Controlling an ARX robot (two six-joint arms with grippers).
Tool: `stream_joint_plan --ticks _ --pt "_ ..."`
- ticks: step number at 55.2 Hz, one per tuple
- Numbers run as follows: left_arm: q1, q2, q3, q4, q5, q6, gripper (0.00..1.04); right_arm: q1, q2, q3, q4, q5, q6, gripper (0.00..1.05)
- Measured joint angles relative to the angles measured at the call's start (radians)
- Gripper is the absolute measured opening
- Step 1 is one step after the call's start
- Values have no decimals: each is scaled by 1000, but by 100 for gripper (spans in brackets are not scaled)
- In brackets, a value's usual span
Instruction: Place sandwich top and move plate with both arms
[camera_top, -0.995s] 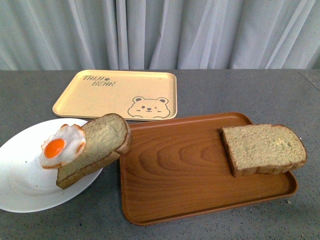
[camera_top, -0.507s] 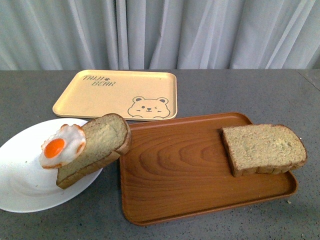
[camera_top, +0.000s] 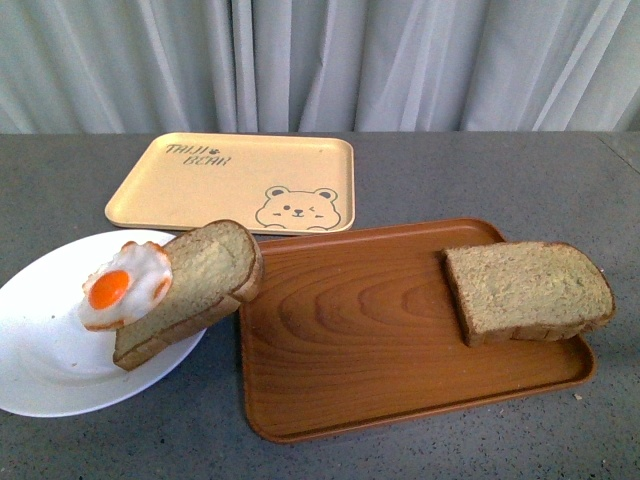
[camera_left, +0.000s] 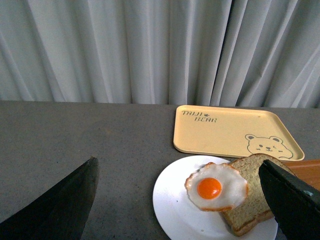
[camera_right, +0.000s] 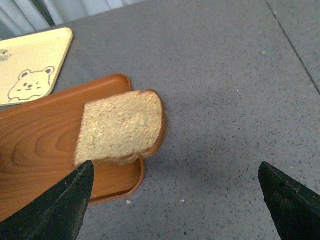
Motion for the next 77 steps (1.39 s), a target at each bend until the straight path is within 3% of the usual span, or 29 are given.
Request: stream_joint_plan --ticks 10,33,38,64,77 --pt "0 0 0 0 0 0 96 54 552 209 195 -29 98 96" --pt "0 0 0 0 0 0 96 207 841 367 238 6 232 95" --pt "0 0 0 0 0 0 96 213 868 379 242 15 245 77" --pt "0 0 0 0 0 0 96 212 730 325 249 -60 336 7" --pt "0 0 0 0 0 0 96 328 533 311 226 -59 445 2"
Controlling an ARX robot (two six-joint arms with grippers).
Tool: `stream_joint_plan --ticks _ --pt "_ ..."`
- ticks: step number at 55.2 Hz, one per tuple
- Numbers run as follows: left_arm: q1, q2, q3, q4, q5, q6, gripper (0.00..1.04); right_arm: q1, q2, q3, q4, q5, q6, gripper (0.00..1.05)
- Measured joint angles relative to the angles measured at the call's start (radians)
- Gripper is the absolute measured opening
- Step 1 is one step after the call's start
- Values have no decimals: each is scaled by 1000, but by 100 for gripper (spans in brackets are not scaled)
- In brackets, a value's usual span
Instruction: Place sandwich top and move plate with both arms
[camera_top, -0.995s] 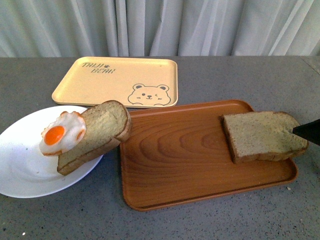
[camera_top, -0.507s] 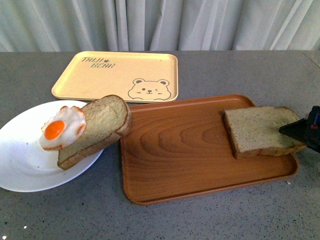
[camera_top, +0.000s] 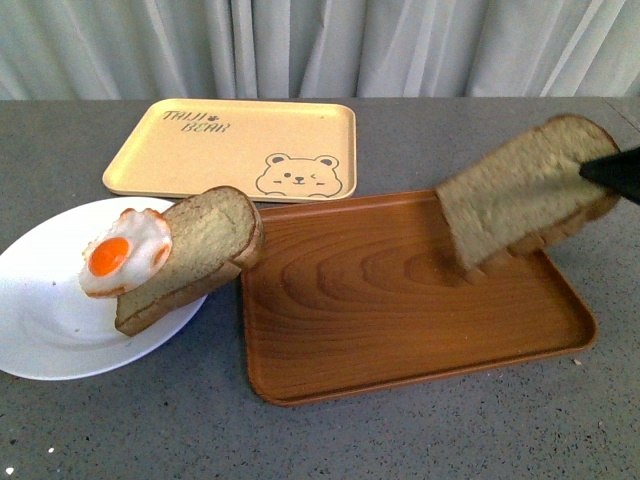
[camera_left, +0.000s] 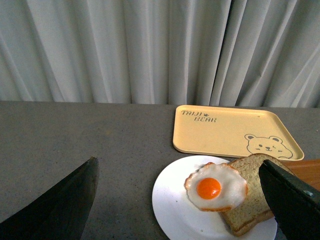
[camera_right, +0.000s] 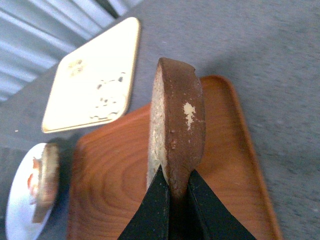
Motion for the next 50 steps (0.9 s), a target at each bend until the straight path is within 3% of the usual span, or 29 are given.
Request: stream_joint_plan --ticks 11,24,50 --pt "0 0 0 0 0 0 96 220 -63 77 5 72 128 2" --pt "0 0 0 0 0 0 96 459 103 262 43 140 226 2" --pt "0 0 0 0 0 0 96 631 391 507 15 190 317 2"
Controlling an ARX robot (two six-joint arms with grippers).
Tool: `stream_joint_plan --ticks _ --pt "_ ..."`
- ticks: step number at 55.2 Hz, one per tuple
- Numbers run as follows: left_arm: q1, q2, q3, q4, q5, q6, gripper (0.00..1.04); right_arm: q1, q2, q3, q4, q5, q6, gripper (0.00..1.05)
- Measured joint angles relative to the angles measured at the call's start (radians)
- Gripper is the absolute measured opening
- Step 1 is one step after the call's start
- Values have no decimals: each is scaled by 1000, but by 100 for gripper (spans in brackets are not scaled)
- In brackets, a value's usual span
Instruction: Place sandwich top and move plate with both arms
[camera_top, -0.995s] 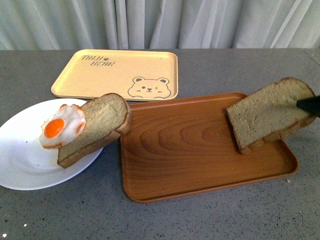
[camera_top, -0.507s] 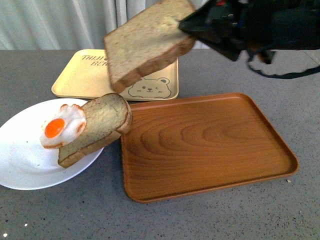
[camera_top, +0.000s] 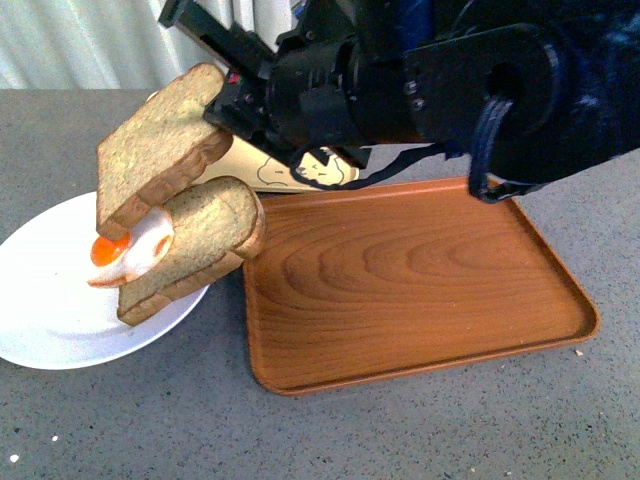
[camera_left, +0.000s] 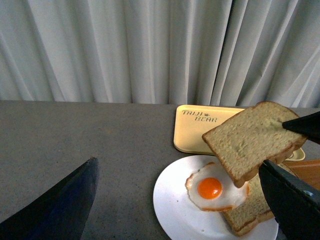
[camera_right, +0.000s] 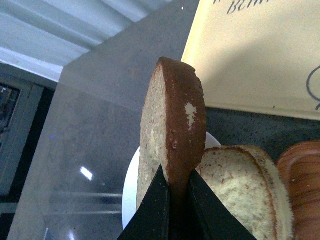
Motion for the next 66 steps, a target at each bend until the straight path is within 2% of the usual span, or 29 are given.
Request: stream_joint_plan --ticks 15,23,24,33,40,45,47,49,52,55,60,64,66 --pt "0 0 0 0 0 0 96 46 76 20 -24 21 4 3" --pt "0 0 0 0 0 0 96 18 49 -55 26 23 5 38" --pt "0 0 0 0 0 0 96 15 46 -60 30 23 5 39" --pt "0 0 0 0 0 0 96 -76 -114 -195 92 38 -22 80" --pt "0 0 0 0 0 0 96 -140 -245 -296 117 72 -96 97" --pt "0 0 0 0 0 0 96 -207 -413 -418 128 89 -215 95" --pt "0 0 0 0 0 0 96 -206 -445 -457 181 190 -282 92" --pt "0 0 0 0 1 0 96 -206 -481 -508 288 356 -372 85" --pt "0 0 0 0 2 0 96 -213 -523 -570 384 513 -497 76" --pt "0 0 0 0 2 0 96 -232 -564 -631 424 595 -592 68" --pt "0 0 0 0 0 0 96 -278 -629 -730 439 594 -681 52" --pt "0 0 0 0 0 0 96 -313 -705 -819 440 546 -721 34" --pt "0 0 0 0 0 0 96 -325 -728 -841 439 537 -726 29"
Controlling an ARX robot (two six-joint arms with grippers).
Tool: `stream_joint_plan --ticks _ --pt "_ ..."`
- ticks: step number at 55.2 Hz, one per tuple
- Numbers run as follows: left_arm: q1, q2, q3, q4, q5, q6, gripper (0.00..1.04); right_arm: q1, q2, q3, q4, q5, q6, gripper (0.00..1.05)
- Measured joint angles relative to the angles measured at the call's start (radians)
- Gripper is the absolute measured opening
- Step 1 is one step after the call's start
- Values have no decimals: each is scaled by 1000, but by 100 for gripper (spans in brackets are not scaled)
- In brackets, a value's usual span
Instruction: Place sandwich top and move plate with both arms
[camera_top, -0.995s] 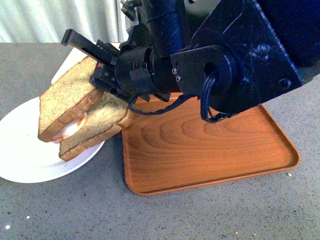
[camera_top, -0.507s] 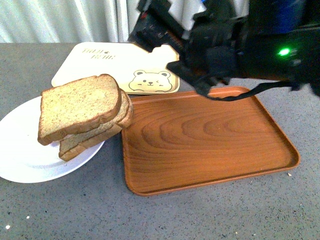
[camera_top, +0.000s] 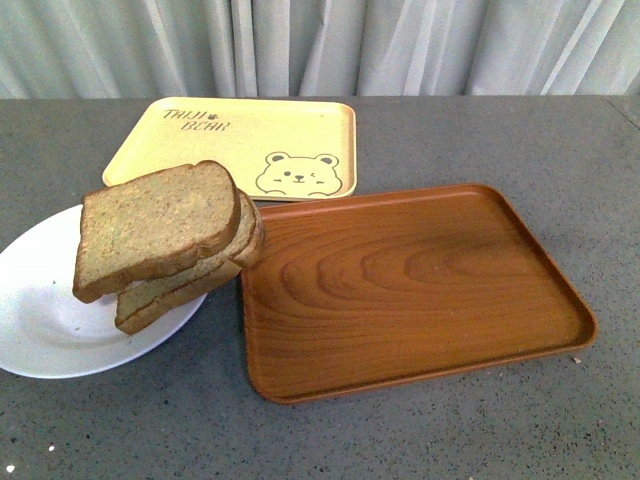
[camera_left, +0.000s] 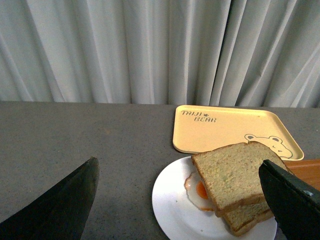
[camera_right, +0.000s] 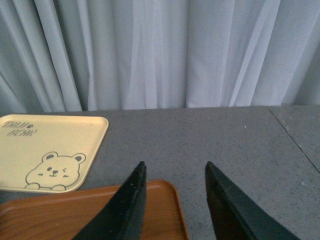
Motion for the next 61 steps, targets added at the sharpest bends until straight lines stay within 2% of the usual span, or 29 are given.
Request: stream_joint_plan --ticks 9,21,28,36,41,45,61 --pt "0 0 0 0 0 0 96 -55 -114 -90 -18 -47 -11 2" --pt "0 0 0 0 0 0 96 -108 -257 -179 -79 -101 -21 2" --pt "0 0 0 0 0 0 96 -134 -286 -239 -45 -126 -22 2" --pt "0 0 0 0 0 0 96 -158 -396 -272 -128 -154 -22 2" --pt "0 0 0 0 0 0 96 -217 -468 -284 -184 -227 -22 2" --pt "0 0 0 0 0 0 96 -240 -523 -293 -232 -227 -22 2" --pt "0 0 0 0 0 0 96 -242 -724 -295 -407 -232 -22 2"
